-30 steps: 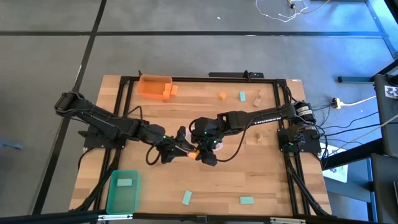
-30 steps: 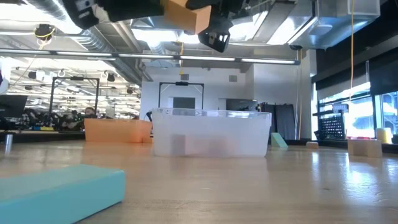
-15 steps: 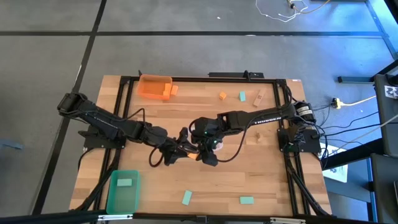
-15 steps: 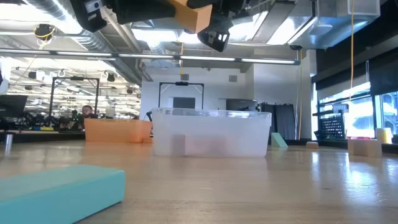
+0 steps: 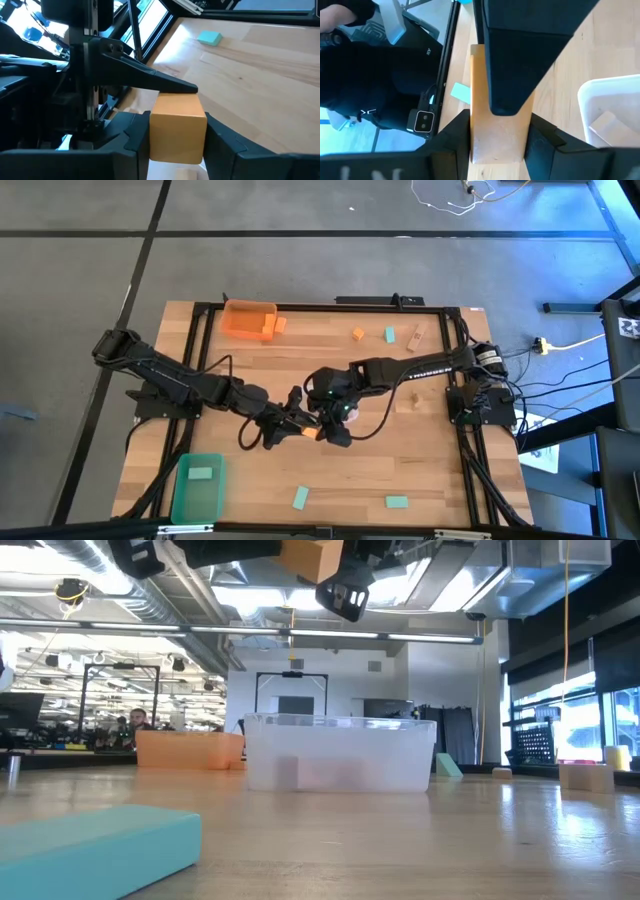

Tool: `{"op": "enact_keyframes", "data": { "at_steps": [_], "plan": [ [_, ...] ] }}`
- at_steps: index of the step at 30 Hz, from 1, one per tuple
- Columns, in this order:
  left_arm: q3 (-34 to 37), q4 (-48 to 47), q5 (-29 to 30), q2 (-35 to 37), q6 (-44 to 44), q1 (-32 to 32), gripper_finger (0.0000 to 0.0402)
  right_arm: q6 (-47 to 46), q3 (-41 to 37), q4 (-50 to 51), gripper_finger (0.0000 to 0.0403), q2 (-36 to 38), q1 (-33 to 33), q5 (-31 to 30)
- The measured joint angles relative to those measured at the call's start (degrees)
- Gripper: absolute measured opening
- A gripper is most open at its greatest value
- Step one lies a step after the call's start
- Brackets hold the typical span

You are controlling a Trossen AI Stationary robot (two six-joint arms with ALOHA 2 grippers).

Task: Sort & place blocks by color
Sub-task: Put the yellow block into the orange bin

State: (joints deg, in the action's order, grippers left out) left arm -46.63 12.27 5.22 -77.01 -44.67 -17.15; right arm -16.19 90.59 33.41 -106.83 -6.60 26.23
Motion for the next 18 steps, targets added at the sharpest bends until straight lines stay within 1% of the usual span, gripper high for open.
{"op": "enact_keyframes", "data": {
  "at_steps": [6,11,13,18],
  "plan": [
    [-0.04,-0.17,0.15,0.05,0.99,-0.15,0.0125,-0.20,0.00,-0.25,0.0130,-0.05,0.73,2.02],
    [-0.13,-1.73,0.08,0.13,2.13,-0.13,0.0125,0.04,0.00,-0.47,0.0169,-0.10,0.77,1.02],
    [-0.11,-2.65,-0.05,0.13,2.58,-0.19,0.0125,0.06,0.00,-0.59,0.0176,-0.10,0.92,1.09],
    [-0.11,-3.38,-0.25,0.13,3.22,-0.13,0.0125,0.08,0.00,-0.58,0.0171,-0.10,1.39,1.33]
  ]
}}
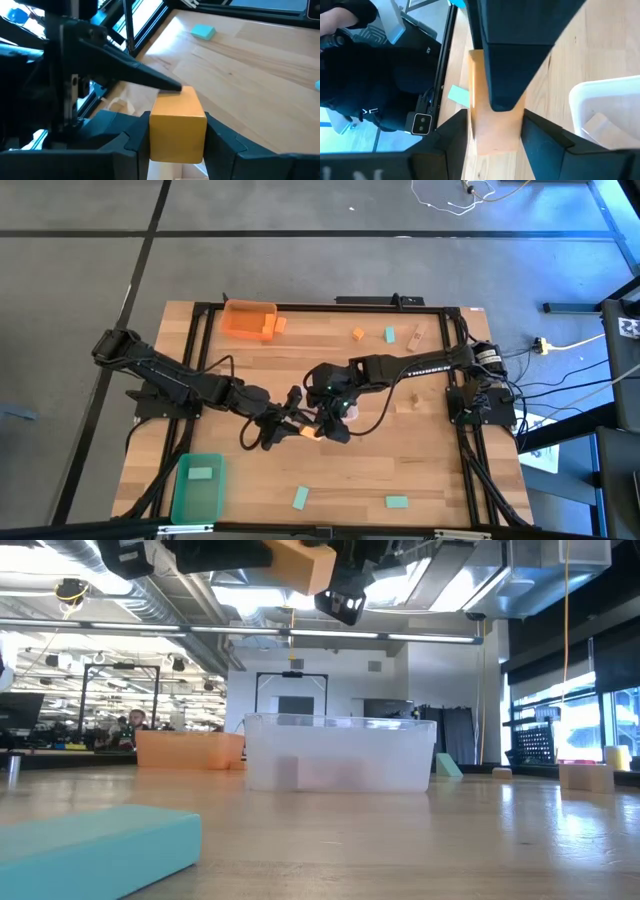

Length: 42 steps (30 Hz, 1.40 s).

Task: Sort & place blocks by color
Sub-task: Put the yellow block into the orange bin

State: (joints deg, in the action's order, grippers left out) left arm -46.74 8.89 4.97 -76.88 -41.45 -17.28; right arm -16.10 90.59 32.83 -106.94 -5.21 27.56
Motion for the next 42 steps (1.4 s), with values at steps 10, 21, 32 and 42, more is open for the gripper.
{"op": "enact_keyframes", "data": {
  "at_steps": [10,21,32,42],
  "plan": [
    [0.00,-2.54,0.07,0.00,2.09,0.01,0.0125,0.03,0.00,-0.01,0.0165,0.00,1.64,0.54],
    [0.07,-5.77,0.10,0.10,5.39,-0.02,0.0125,0.62,0.00,0.89,0.0166,0.00,3.87,0.50],
    [0.07,-10.10,5.44,0.20,9.96,0.02,0.0125,7.02,0.01,3.66,0.0166,0.70,6.72,0.48],
    [0.07,-11.08,8.91,0.20,12.93,0.07,0.0125,10.83,0.07,5.60,0.0166,6.15,9.50,-6.39]
  ]
}}
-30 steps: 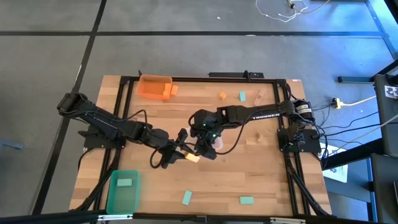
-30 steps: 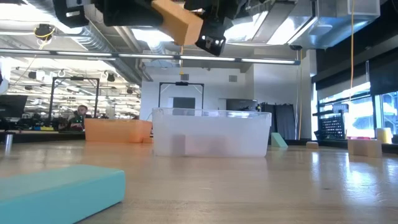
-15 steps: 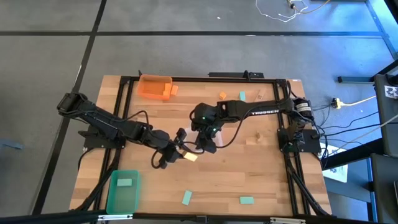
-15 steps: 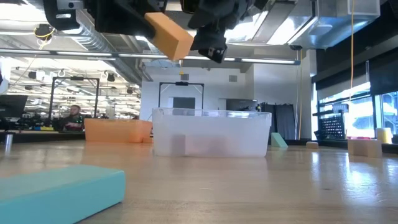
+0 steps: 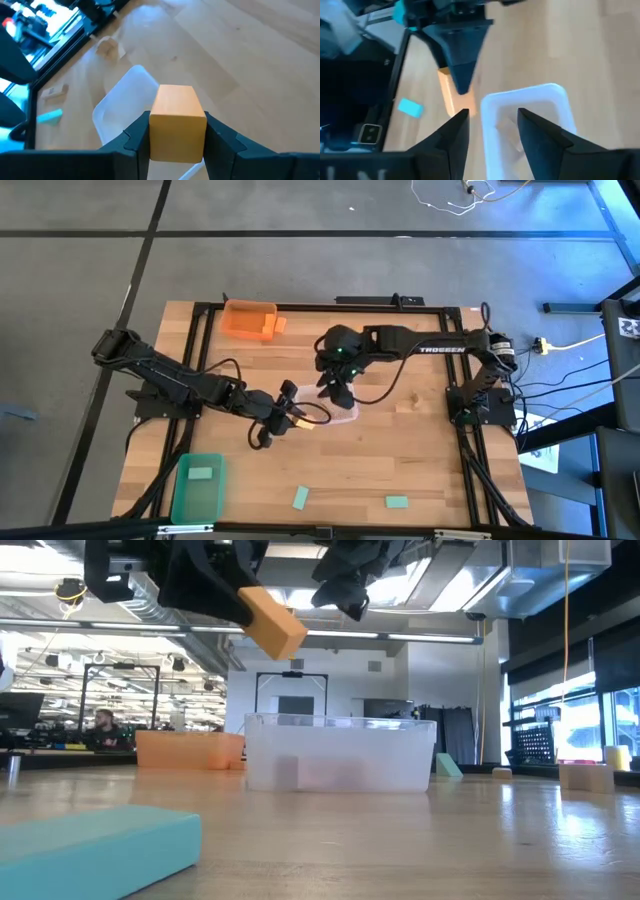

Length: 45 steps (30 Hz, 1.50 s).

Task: Sort & place blocks by color
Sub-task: Put the yellow block into the orange bin

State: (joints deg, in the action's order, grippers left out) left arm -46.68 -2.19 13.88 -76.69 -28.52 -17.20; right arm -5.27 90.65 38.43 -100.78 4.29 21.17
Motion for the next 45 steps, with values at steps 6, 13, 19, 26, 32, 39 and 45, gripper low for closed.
{"op": "enact_keyframes", "data": {
  "at_steps": [6,13,19,26,32,39,45],
  "plan": [
    [0.00,-3.72,9.78,0.00,6.64,1.16,0.0125,2.12,0.02,1.25,0.0166,2.80,0.64,-6.39],
    [0.00,-9.55,21.68,0.00,13.51,3.47,0.0125,2.59,0.02,3.38,0.0166,3.92,0.58,-10.86],
    [0.00,-13.52,38.46,0.69,16.89,6.78,0.0125,0.21,0.02,3.46,0.0166,3.92,0.58,-11.12],
    [0.05,-23.14,44.59,3.05,29.54,17.54,0.0125,-0.67,0.02,4.17,0.0166,3.92,0.58,-11.09],
    [0.00,-28.69,35.53,3.67,35.87,31.69,0.0125,-0.43,0.00,4.40,0.0166,3.90,0.58,-11.08],
    [0.00,-28.20,25.33,3.67,35.61,46.80,0.0125,1.32,0.00,4.53,0.0166,3.90,0.58,-11.08],
    [0.00,-26.99,15.05,3.67,34.84,56.56,0.0125,2.68,0.00,4.66,0.0166,3.86,0.58,-11.08]
  ]
}}
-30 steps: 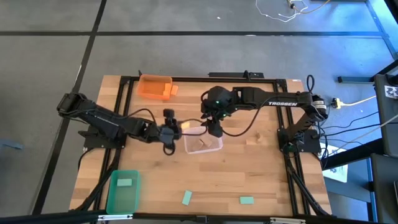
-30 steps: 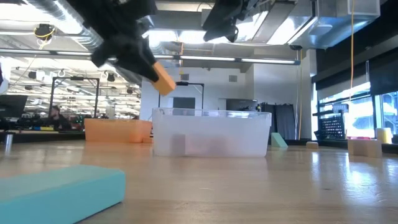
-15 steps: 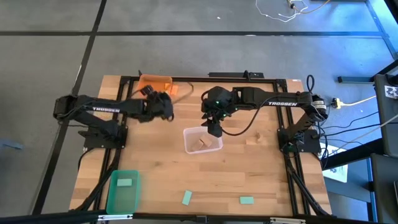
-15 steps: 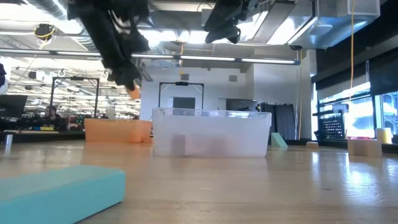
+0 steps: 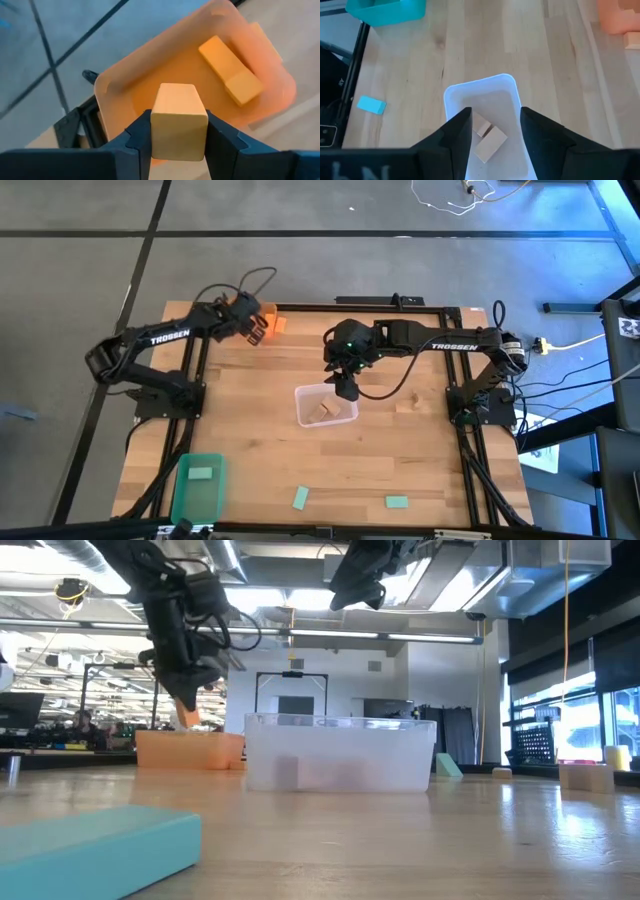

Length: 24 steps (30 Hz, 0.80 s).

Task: Sort & place blocks by color
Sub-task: Put the yellow block into the orange bin

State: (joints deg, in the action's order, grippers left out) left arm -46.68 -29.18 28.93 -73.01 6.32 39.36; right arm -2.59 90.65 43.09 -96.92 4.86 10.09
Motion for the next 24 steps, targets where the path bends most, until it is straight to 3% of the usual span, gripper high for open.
{"op": "enact_keyframes", "data": {
  "at_steps": [13,20,24],
  "plan": [
    [0.00,2.87,-10.21,-0.02,-0.88,7.04,0.0125,0.13,-0.02,0.02,0.0166,-0.02,0.00,0.00],
    [0.00,2.92,-10.60,-0.04,-0.89,8.27,0.0172,0.13,-0.02,0.02,0.0166,-0.02,0.00,0.00],
    [0.00,2.92,-10.49,-0.04,-0.89,8.32,0.0177,0.15,-0.02,0.02,0.0166,-0.02,0.00,0.00]
  ]
}}
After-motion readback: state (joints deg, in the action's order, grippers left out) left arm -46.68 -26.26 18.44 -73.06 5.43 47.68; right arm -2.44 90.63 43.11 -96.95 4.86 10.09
